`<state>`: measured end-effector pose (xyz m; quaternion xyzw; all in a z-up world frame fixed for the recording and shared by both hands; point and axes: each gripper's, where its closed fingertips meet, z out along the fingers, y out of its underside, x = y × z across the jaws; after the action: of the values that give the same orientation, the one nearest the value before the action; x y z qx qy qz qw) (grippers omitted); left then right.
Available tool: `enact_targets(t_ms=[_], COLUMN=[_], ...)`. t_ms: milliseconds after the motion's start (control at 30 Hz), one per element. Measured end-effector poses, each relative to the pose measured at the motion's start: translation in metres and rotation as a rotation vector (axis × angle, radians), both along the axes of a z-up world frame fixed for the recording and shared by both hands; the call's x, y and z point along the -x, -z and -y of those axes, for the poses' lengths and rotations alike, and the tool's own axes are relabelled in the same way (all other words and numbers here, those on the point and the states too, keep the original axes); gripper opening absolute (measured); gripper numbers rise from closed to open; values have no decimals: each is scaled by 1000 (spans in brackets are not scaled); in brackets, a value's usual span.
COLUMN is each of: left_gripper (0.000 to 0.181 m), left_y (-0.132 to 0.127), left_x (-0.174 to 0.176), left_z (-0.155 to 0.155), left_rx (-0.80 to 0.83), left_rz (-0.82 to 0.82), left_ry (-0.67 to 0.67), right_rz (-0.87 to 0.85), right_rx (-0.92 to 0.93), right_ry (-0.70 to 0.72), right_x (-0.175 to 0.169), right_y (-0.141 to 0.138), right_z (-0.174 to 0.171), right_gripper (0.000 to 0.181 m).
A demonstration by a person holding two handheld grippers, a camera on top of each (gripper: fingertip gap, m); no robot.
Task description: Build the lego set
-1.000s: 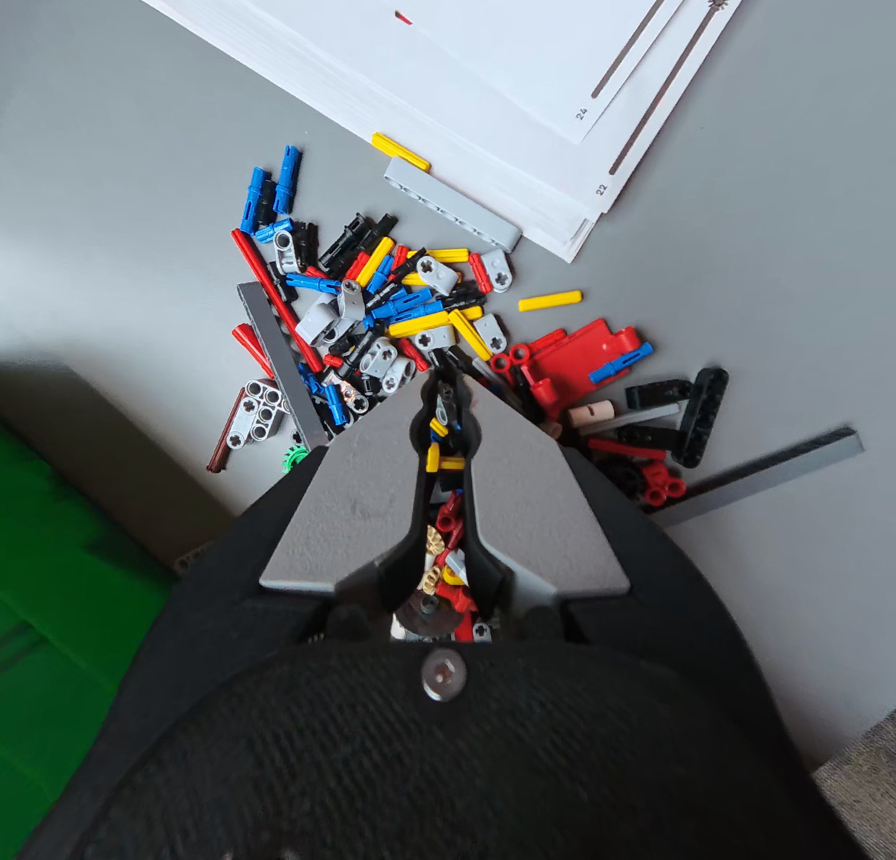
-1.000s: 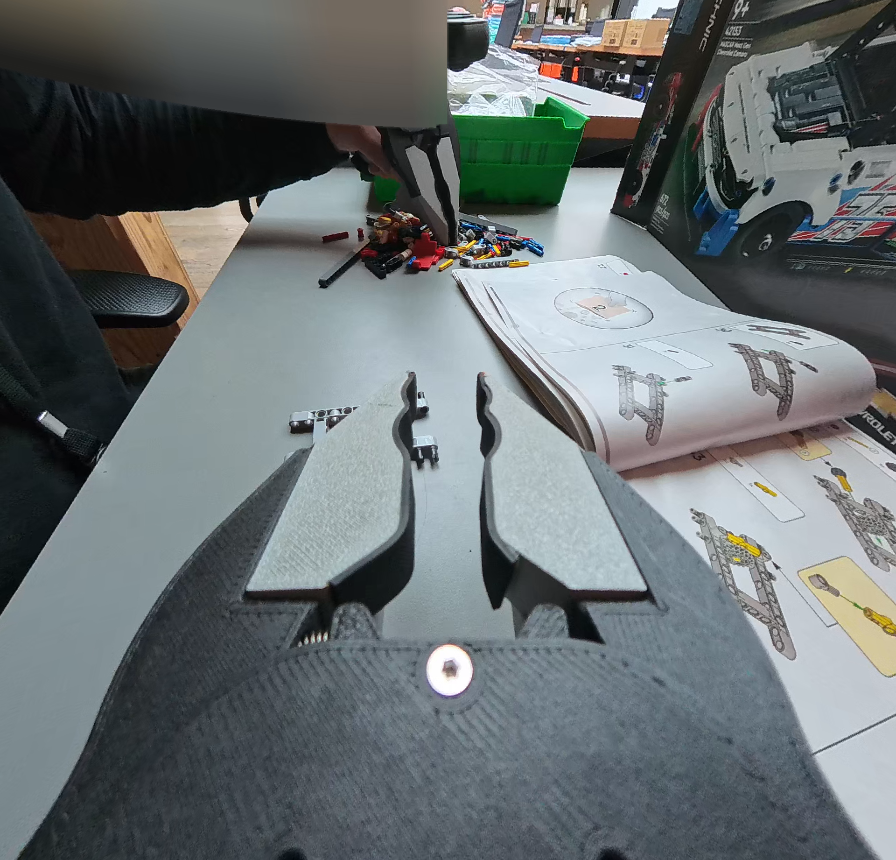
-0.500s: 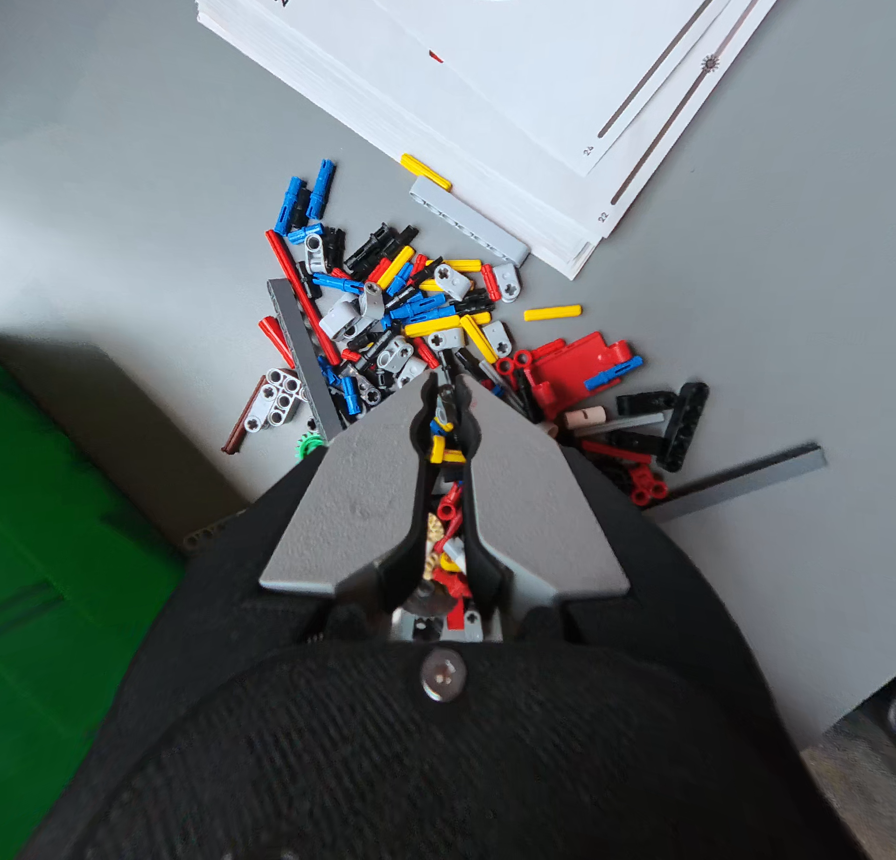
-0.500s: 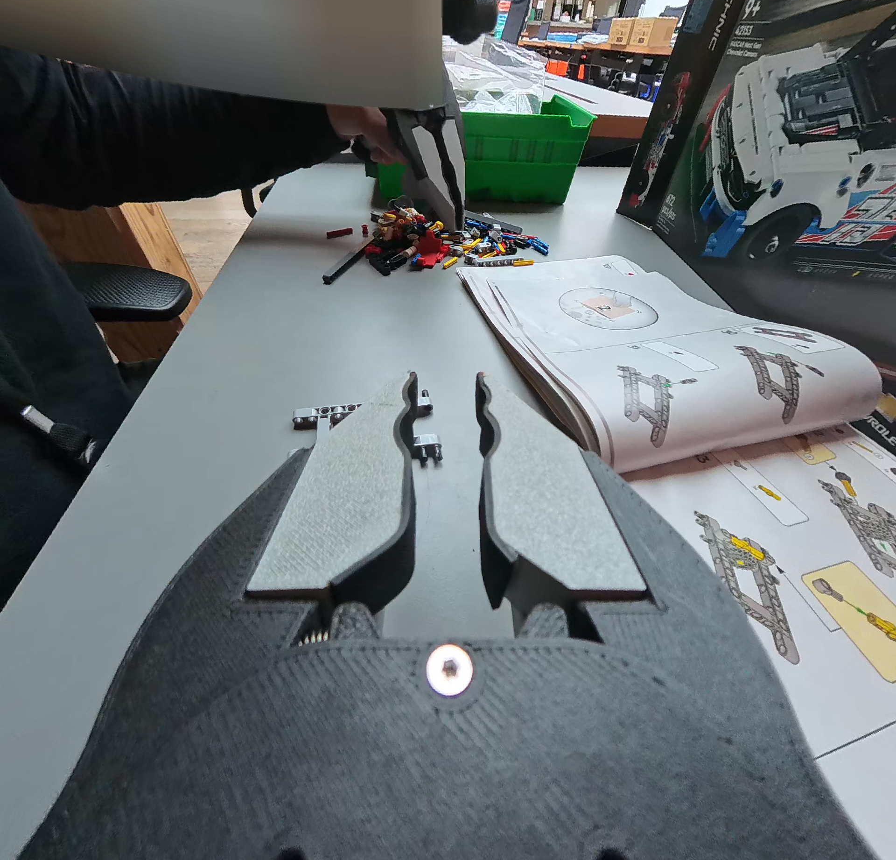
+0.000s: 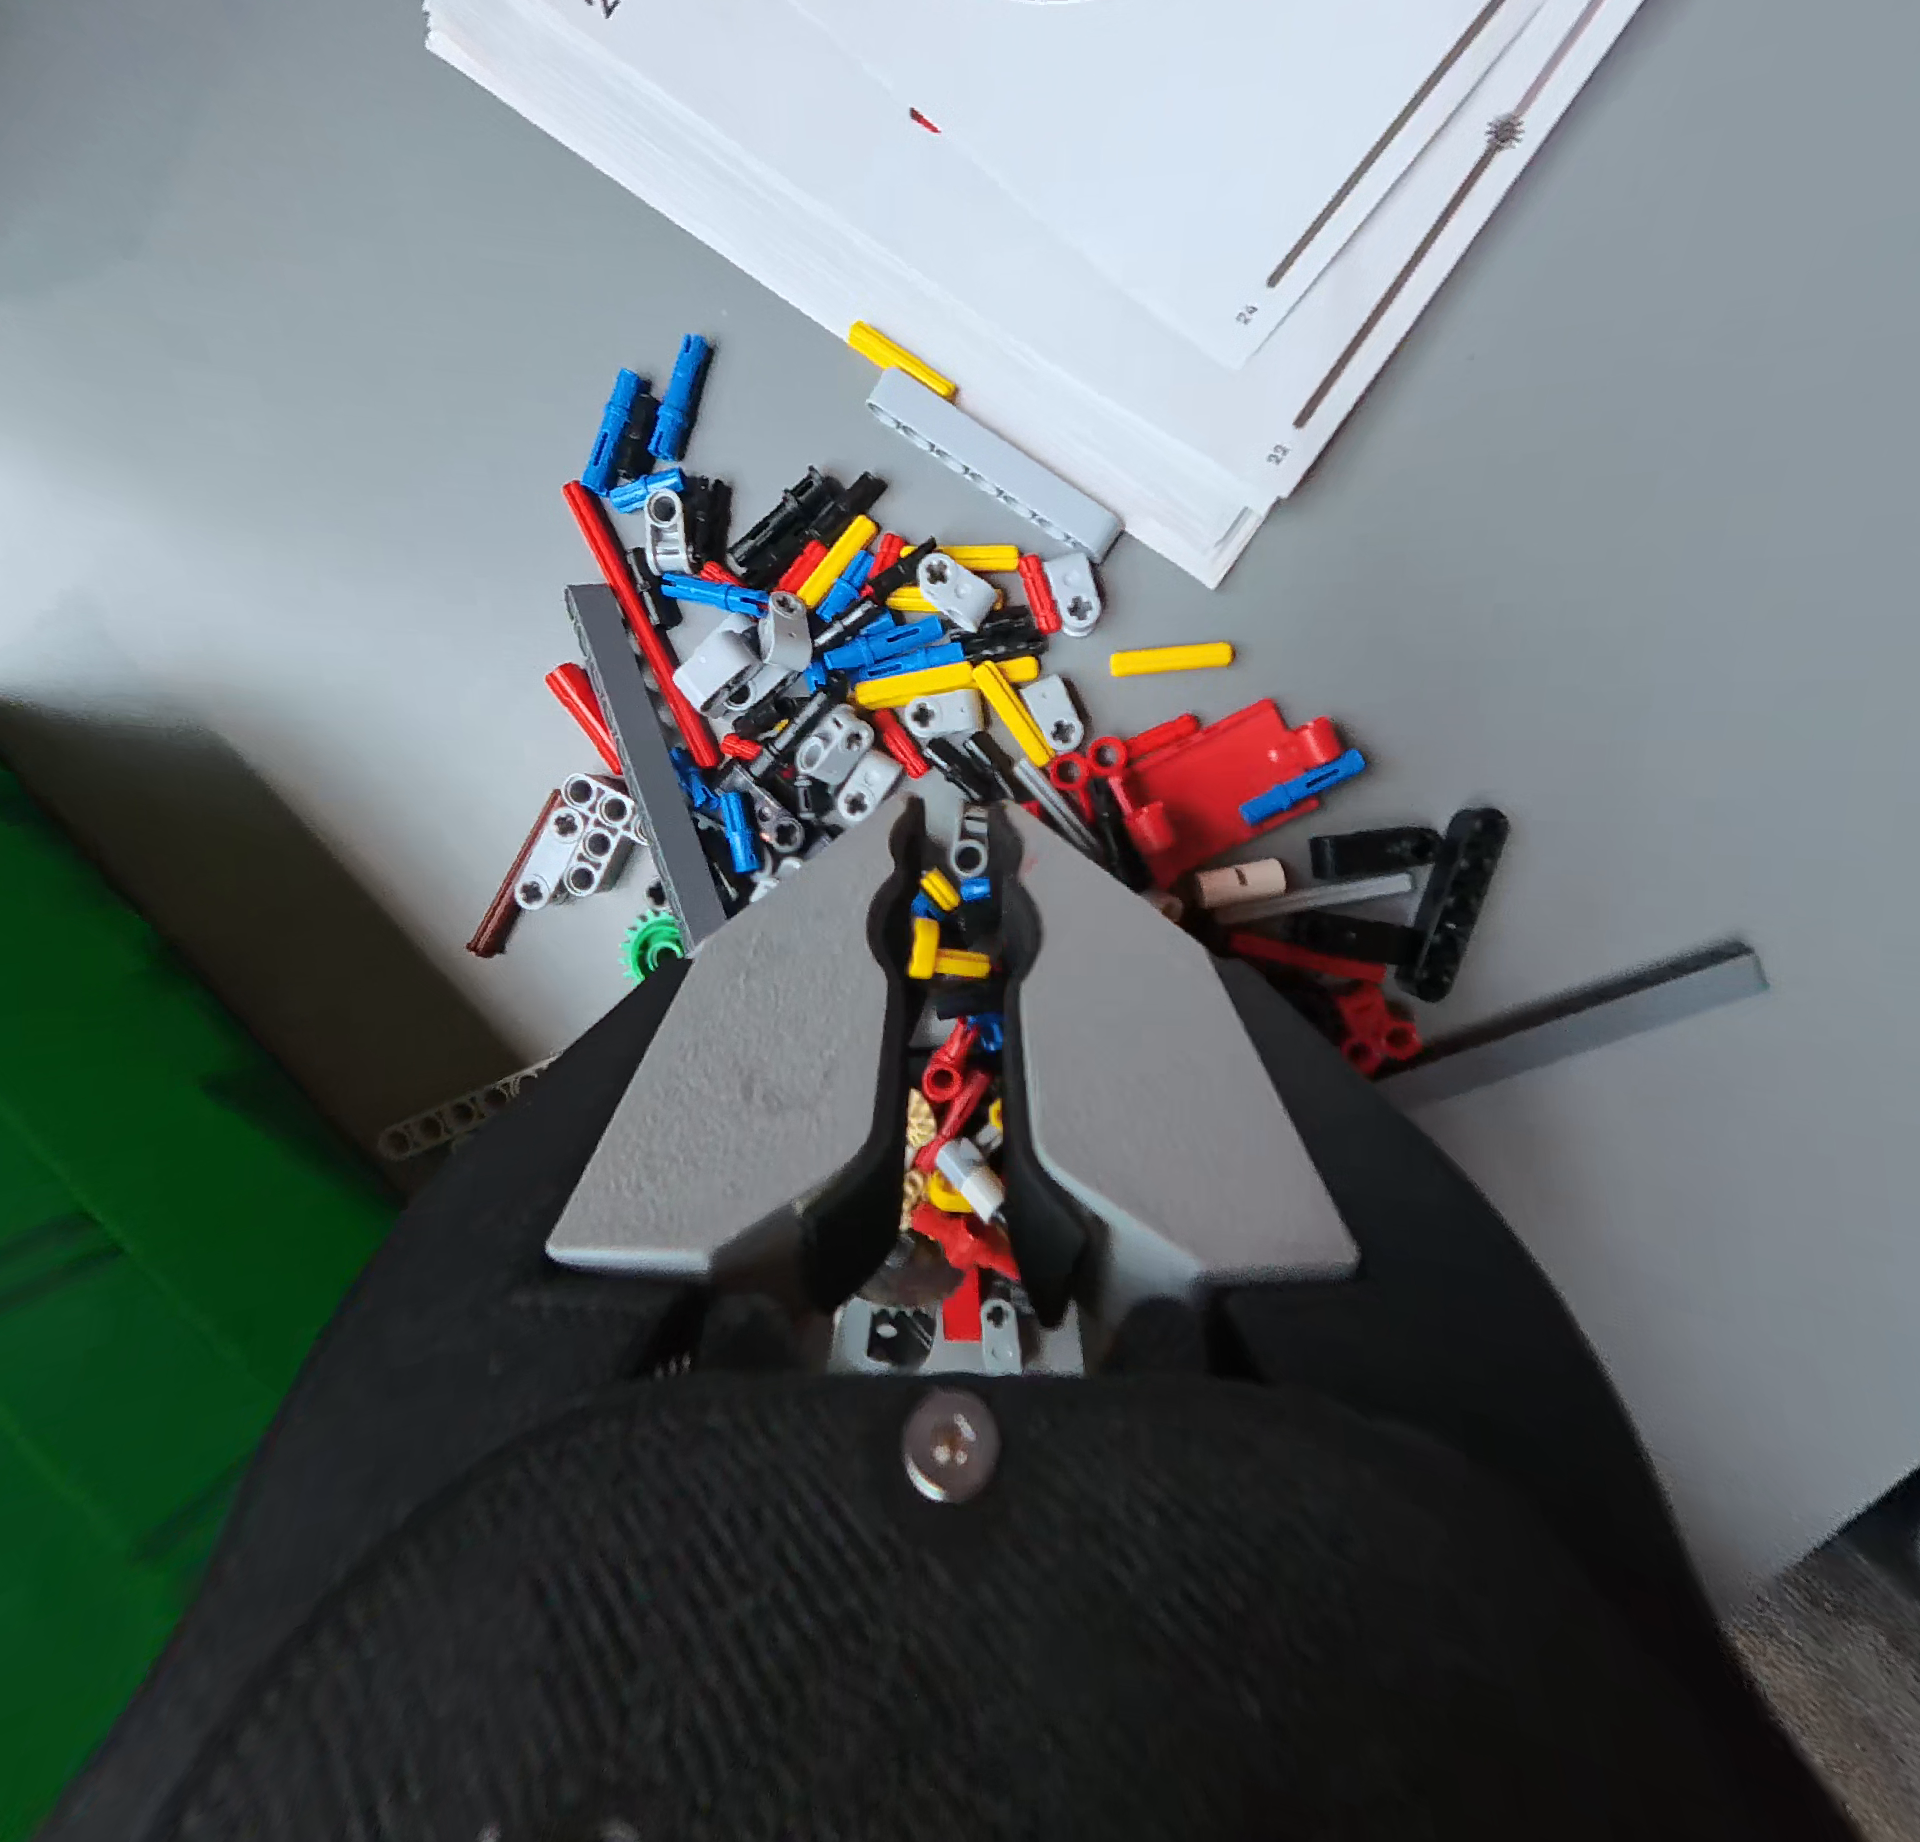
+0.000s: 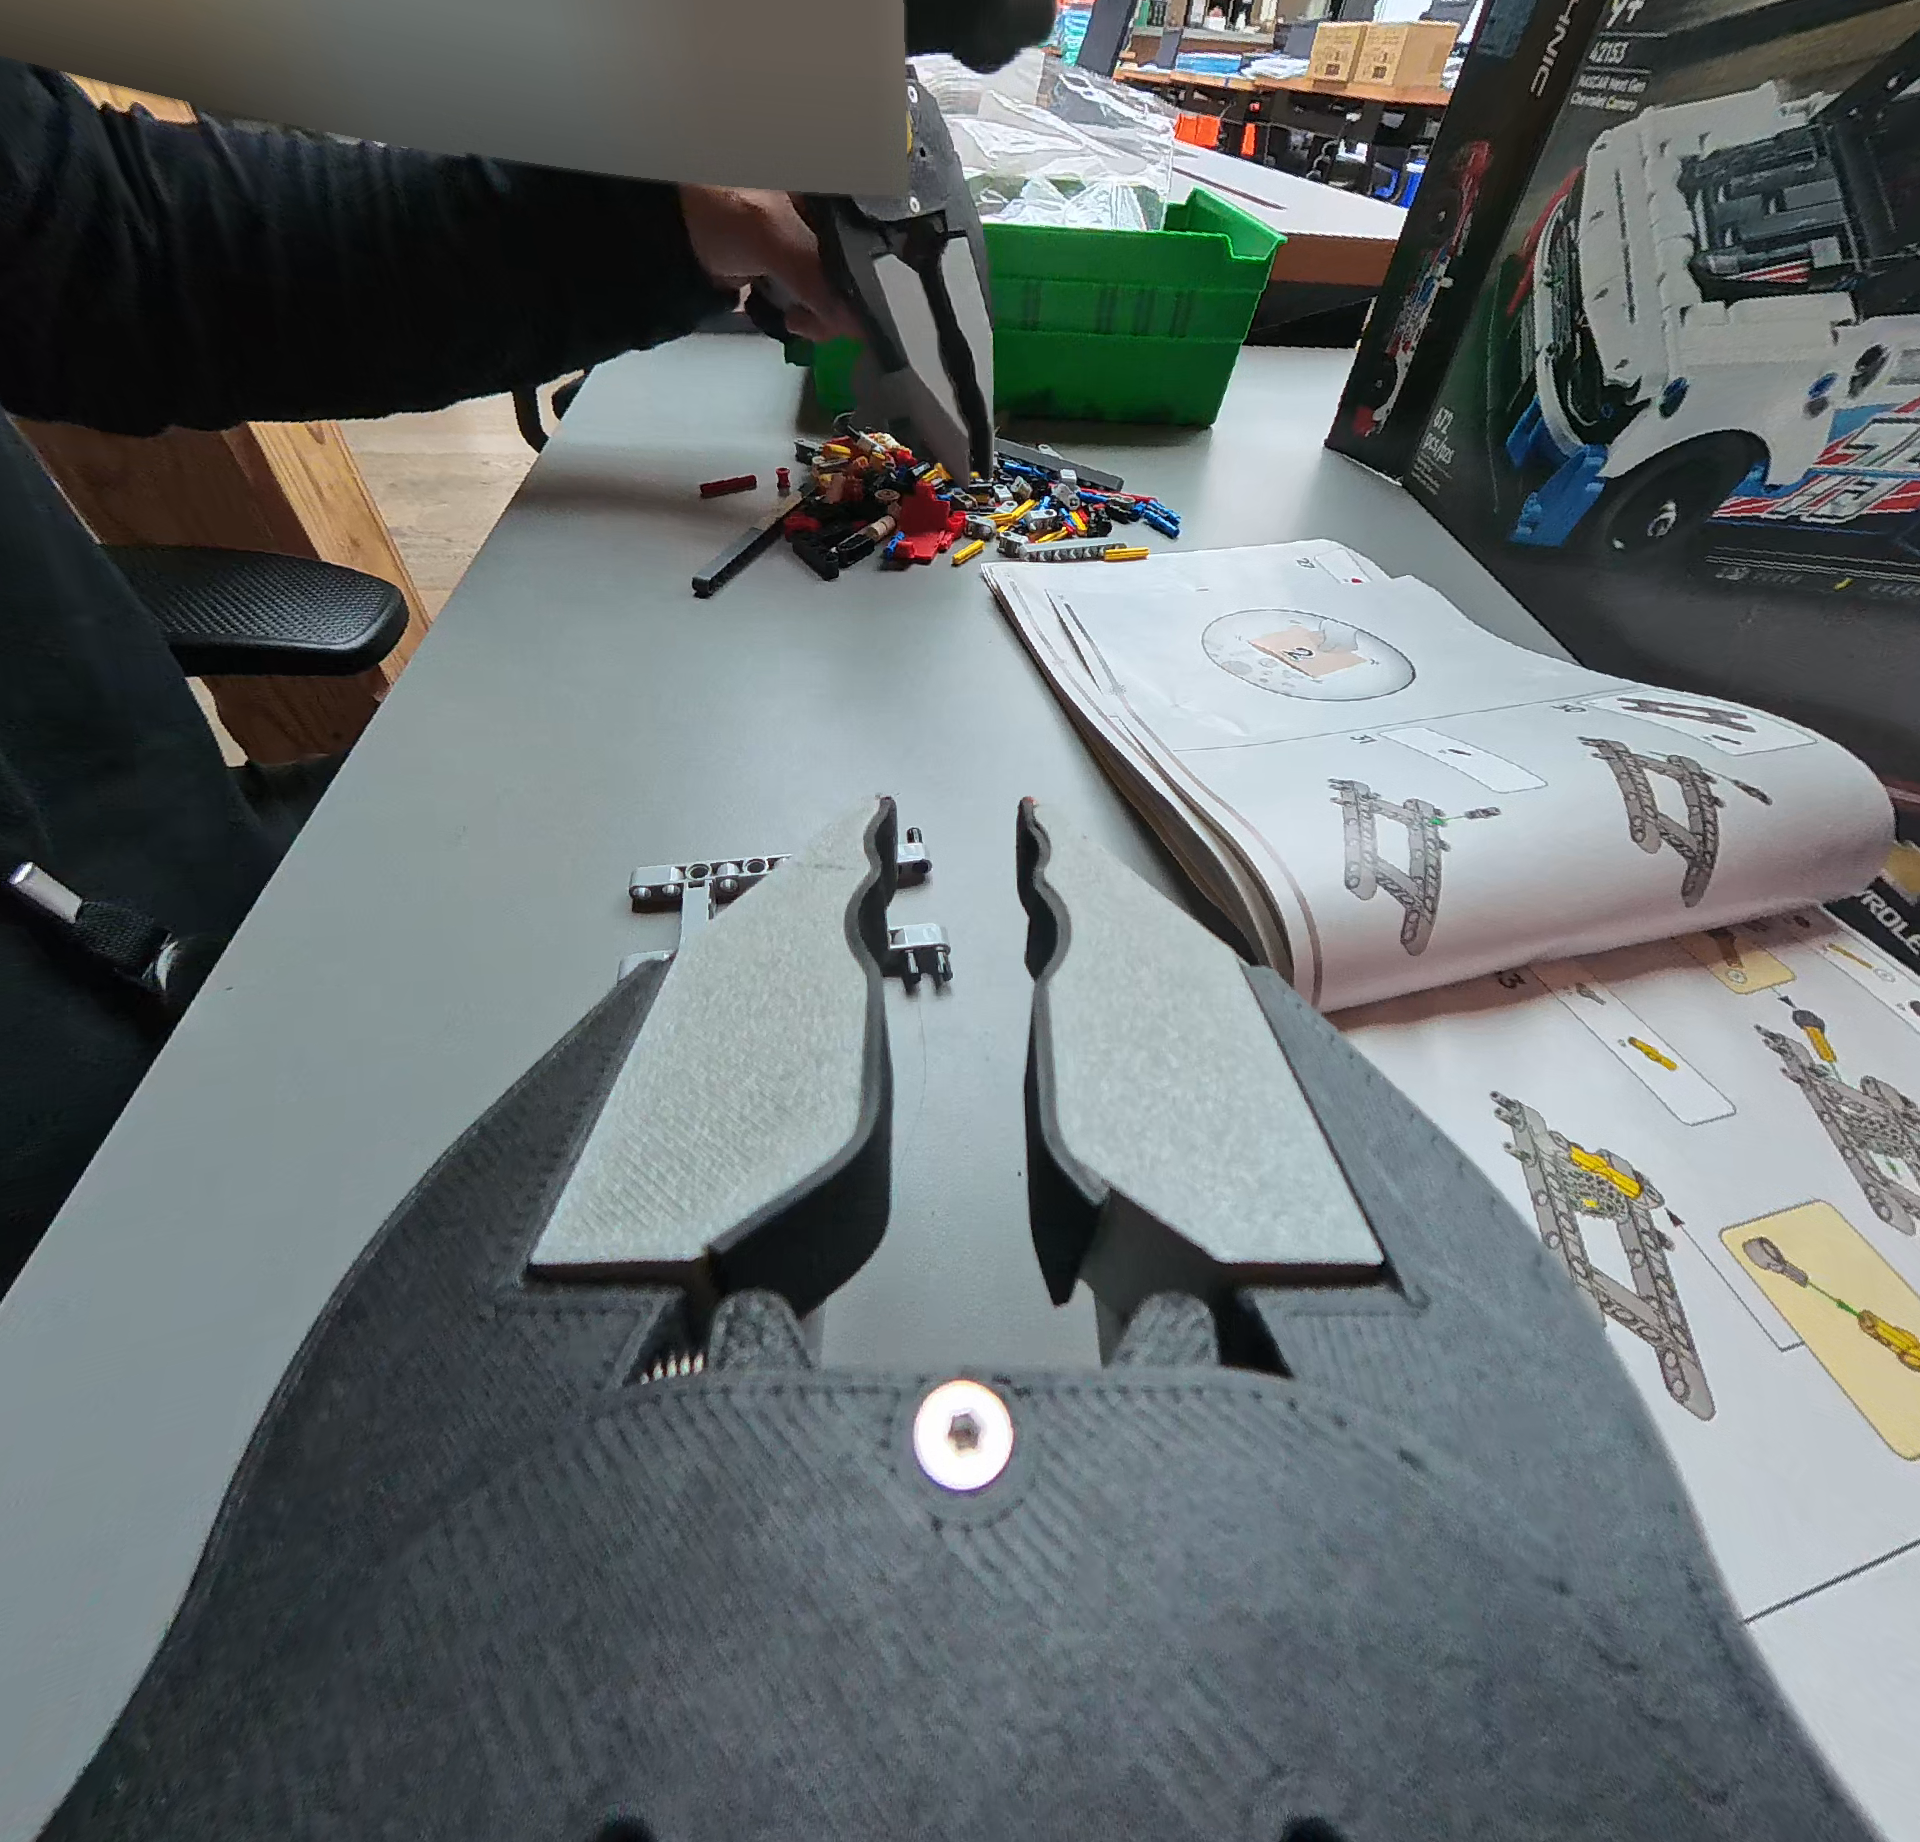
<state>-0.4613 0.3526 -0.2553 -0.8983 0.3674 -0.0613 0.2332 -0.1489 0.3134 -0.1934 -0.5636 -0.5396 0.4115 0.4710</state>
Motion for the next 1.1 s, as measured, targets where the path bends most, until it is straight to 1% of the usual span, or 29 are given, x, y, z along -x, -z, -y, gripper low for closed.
enact_targets(t_ms=[133,367,500,633,800,867,1000,1067,1100], left_gripper=[8,4,6,4,3,3,3,3,3], left_y=[4,14,14,14,14,12,-1,-9,-15], left_x=[-6,-1,-4,-9,-8,-4,-5,-10,-19], left_z=[-2,-7,-7,-7,-7,-7,-8,-5,-1], left_rx=[30,69,79,66,63,39,3,-10,-9], left_rz=[15,-19,-5,-9,-37,-68,-44,-28,-5], left_ry=[-10,-64,-72,-38,-24,-21,-18,-5,16], right_rz=[-1,-2,-2,0,0,-1,1,2,2], right_rx=[-2,-1,1,2,4,4,3,1,0], right_ry=[2,-2,-4,-6,-4,-5,-8,-9,-9], right_x=[0,0,0,0,0,0,0,0,0], right_y=[0,0,0,0,0,0,1,1,1], right_z=[0,0,0,1,0,0,1,1,1], right_gripper=[19,19,18,17,16,16,16,16,15])
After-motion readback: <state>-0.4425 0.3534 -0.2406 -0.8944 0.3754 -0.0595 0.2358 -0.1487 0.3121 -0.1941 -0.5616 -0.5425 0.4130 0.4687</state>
